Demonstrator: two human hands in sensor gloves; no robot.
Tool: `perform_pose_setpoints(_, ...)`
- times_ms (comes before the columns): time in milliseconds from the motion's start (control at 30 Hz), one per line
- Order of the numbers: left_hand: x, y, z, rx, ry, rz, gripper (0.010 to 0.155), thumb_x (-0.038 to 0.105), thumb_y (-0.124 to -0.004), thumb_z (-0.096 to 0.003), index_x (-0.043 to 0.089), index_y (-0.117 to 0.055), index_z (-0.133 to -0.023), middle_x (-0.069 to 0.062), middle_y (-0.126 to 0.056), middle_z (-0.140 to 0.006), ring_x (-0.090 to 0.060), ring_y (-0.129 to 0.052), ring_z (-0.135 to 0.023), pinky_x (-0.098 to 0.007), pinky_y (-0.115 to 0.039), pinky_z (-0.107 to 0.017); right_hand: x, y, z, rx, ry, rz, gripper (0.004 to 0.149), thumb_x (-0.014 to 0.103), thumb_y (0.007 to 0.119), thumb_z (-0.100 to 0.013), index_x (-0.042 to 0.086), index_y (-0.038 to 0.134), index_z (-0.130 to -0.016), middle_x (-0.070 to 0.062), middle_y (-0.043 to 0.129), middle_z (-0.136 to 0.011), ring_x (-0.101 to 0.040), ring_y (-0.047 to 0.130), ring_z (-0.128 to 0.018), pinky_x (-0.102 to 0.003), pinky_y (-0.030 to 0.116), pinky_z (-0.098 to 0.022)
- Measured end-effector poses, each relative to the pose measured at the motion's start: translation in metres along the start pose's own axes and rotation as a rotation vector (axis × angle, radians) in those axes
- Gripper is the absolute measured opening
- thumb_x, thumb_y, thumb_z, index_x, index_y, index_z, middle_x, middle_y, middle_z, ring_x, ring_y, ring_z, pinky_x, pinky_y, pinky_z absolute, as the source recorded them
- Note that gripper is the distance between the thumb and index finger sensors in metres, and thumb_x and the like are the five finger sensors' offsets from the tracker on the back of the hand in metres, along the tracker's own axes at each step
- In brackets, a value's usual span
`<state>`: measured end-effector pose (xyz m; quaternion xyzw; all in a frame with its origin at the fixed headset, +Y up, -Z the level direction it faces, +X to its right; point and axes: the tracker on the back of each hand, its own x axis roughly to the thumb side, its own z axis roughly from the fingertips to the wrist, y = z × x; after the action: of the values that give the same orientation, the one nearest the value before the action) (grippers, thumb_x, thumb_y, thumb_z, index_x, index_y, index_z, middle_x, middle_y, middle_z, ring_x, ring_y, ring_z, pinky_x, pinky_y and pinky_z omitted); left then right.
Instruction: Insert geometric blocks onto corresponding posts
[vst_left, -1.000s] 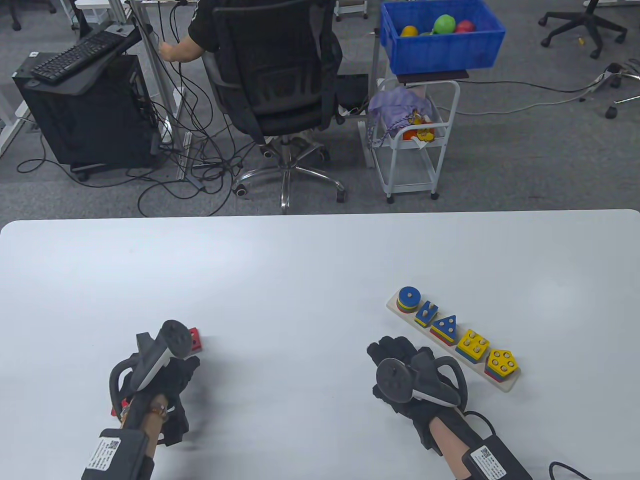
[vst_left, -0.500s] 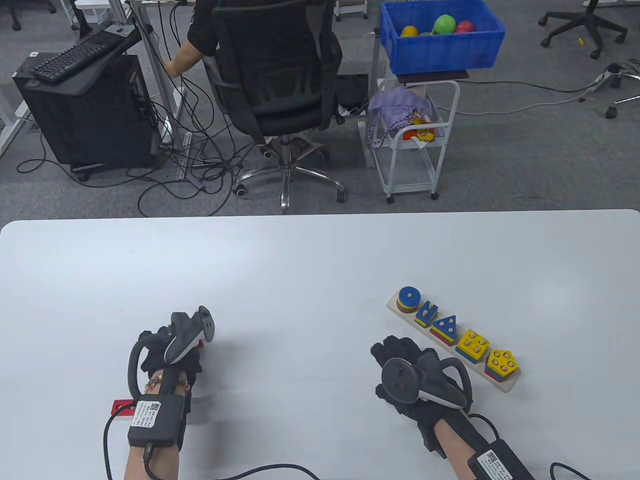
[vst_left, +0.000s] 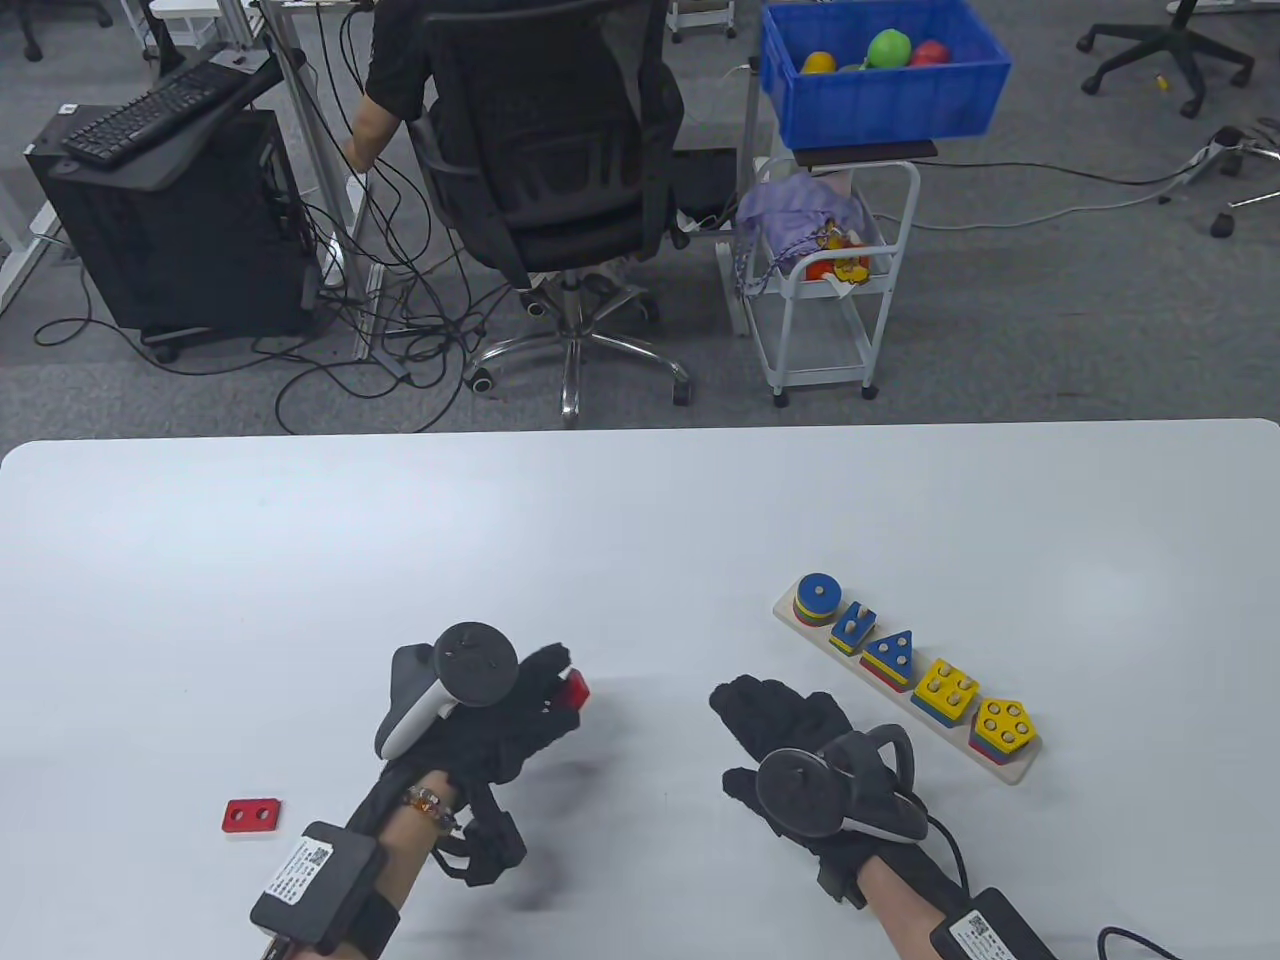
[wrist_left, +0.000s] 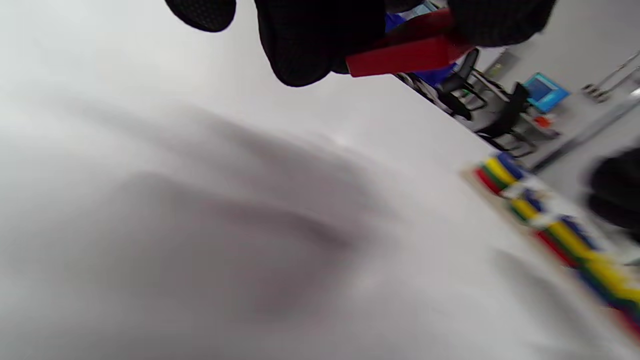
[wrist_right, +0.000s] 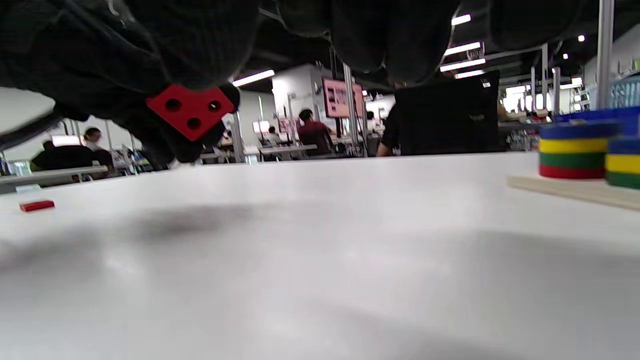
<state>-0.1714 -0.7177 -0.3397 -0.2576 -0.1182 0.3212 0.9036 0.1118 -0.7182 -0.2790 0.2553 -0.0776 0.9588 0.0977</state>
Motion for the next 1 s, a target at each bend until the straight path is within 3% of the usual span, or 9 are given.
perform_pose_setpoints(200,0.027,-0.043,0.004,-0.227,-0.189,0.427,0.073,0.052,-0.073,-0.0506,0.029,-0.04,-0.112,0.0,-0.065,-0.114,-0.023,-0.075,-0.103,-0.057,-0.053,-0.079,0.019,-0.007,0.005,-0.14,-0.08,-0.089,0.083,0.048,0.084,-0.039,0.014,0.046,-0.104,-0.016,0.064,-0.104,-0.04,0.076,-0.092,-0.068,0.065,-0.061)
perform_pose_setpoints(367,0.037,-0.063,0.008,-0.305,-0.262,0.666,0.071,0.052,-0.07,-0.0522,0.028,-0.039,-0.111,-0.001,-0.062,-0.115,-0.023,-0.074,-0.104,-0.057,-0.053,-0.08,0.028,-0.016,0.009,-0.317,-0.095,-0.098,0.074,0.043,0.088,-0.037,0.014,0.06,-0.098,-0.013,0.081,-0.092,-0.034,0.092,-0.077,-0.064,0.071,-0.056)
perform_pose_setpoints(567,0.035,-0.064,0.008,-0.321,-0.292,0.687,0.069,0.053,-0.068,-0.0536,0.03,-0.038,-0.111,0.0,-0.061,-0.115,-0.023,-0.072,-0.105,-0.058,-0.05,-0.08,0.027,-0.021,0.013,-0.373,-0.109,-0.225,0.074,0.045,0.087,-0.038,0.015,0.057,-0.099,-0.014,0.076,-0.095,-0.036,0.087,-0.082,-0.064,0.07,-0.057)
perform_pose_setpoints(667,0.033,-0.067,0.008,-0.348,-0.285,0.74,0.068,0.051,-0.068,-0.0537,0.029,-0.039,-0.111,-0.001,-0.06,-0.116,-0.023,-0.071,-0.106,-0.059,-0.05,-0.08,0.031,-0.022,0.013,-0.39,-0.124,-0.174,0.071,0.043,0.087,-0.037,0.016,0.061,-0.097,-0.012,0.079,-0.093,-0.034,0.089,-0.079,-0.063,0.071,-0.057)
perform_pose_setpoints(767,0.03,-0.07,0.008,-0.357,-0.292,0.739,0.066,0.051,-0.065,-0.0545,0.03,-0.04,-0.112,0.0,-0.059,-0.118,-0.024,-0.069,-0.109,-0.06,-0.048,-0.081,0.033,-0.022,0.014,-0.394,-0.15,-0.161,0.07,0.043,0.087,-0.038,0.012,0.063,-0.096,-0.016,0.082,-0.09,-0.036,0.091,-0.075,-0.064,0.071,-0.055)
perform_pose_setpoints(833,0.031,-0.068,0.014,-0.302,-0.297,0.67,0.07,0.053,-0.067,-0.0532,0.031,-0.036,-0.113,0.0,-0.048,-0.122,-0.029,-0.059,-0.113,-0.061,-0.043,-0.081,0.033,-0.022,0.013,-0.39,-0.145,-0.146,0.07,0.042,0.085,-0.041,0.009,0.061,-0.097,-0.02,0.08,-0.091,-0.039,0.09,-0.075,-0.066,0.07,-0.055)
perform_pose_setpoints(1000,0.019,-0.044,0.033,0.059,-0.279,0.01,0.072,0.057,-0.064,-0.052,0.031,-0.035,-0.113,-0.001,-0.043,-0.123,-0.03,-0.054,-0.114,-0.062,-0.042,-0.081,0.004,-0.032,0.009,-0.393,-0.023,-0.113,0.069,0.038,0.083,-0.043,0.006,0.057,-0.099,-0.024,0.073,-0.095,-0.046,0.085,-0.078,-0.07,0.066,-0.056)
